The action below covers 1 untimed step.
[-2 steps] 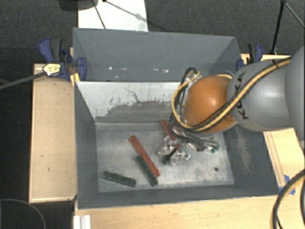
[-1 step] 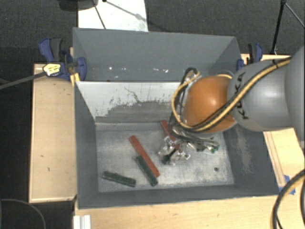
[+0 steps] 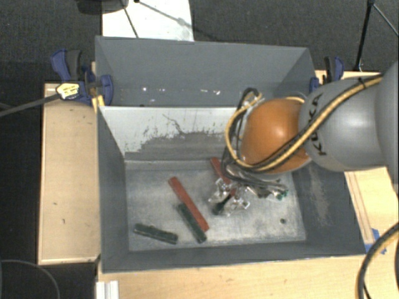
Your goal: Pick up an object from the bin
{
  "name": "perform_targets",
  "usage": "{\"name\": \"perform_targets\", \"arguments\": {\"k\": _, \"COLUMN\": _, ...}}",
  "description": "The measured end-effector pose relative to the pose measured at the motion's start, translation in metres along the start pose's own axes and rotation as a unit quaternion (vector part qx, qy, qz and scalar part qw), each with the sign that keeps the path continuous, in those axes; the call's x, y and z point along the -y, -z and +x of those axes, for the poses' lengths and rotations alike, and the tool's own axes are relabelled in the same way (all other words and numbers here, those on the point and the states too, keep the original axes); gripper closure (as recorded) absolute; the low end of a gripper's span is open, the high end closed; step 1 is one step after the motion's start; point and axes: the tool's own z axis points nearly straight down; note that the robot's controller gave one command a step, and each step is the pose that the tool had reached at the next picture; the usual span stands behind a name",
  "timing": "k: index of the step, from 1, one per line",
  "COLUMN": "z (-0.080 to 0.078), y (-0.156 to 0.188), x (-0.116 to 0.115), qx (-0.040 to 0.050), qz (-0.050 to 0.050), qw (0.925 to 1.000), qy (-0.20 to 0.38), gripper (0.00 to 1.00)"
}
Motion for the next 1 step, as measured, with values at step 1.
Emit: {"name": "perform_targets", "arguments": {"k": 1, "z": 0.0028, "y": 0.0182, "x": -0.0008, "qx": -0.0054, "qz": -0.002, "qw": 1.0, "qy": 0.0, "gripper": 1.0}}
